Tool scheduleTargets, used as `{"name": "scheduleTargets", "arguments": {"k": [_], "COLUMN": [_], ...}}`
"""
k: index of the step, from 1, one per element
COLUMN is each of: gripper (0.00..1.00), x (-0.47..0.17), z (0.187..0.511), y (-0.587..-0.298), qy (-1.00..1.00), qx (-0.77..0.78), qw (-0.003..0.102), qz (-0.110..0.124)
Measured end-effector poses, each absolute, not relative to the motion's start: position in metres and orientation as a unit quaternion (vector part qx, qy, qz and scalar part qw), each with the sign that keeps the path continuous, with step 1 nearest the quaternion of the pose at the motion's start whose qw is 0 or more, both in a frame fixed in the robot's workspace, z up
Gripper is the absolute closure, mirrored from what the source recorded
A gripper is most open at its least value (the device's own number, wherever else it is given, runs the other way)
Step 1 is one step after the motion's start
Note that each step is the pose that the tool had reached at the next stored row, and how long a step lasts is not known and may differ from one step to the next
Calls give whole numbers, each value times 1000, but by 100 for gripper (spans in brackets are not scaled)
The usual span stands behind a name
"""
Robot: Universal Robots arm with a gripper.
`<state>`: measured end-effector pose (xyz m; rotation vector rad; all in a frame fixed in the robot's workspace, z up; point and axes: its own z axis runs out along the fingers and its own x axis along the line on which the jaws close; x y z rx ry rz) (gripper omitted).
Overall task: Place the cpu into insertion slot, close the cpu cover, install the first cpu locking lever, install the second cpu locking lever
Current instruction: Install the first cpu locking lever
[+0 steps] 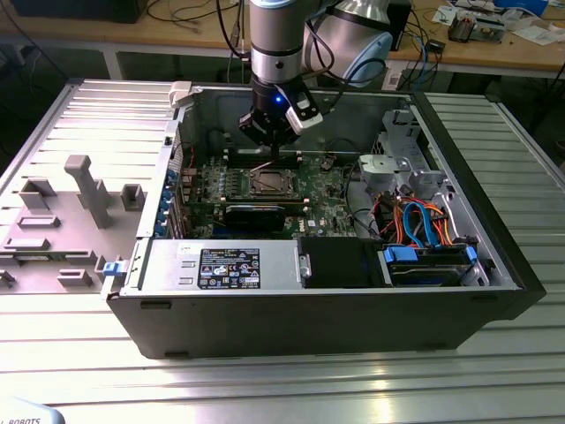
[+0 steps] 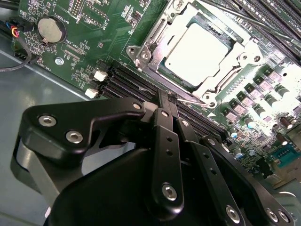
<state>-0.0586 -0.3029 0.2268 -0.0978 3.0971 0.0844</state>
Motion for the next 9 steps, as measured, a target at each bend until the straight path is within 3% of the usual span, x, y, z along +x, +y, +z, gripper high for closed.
{"name": "scheduleTargets", "arguments": {"k": [9], "gripper": [89], "x": [-59], "z": [226], "y": [-303], "qy": [999], "qx": [-32], "qw": [21], "qz": [27]}}
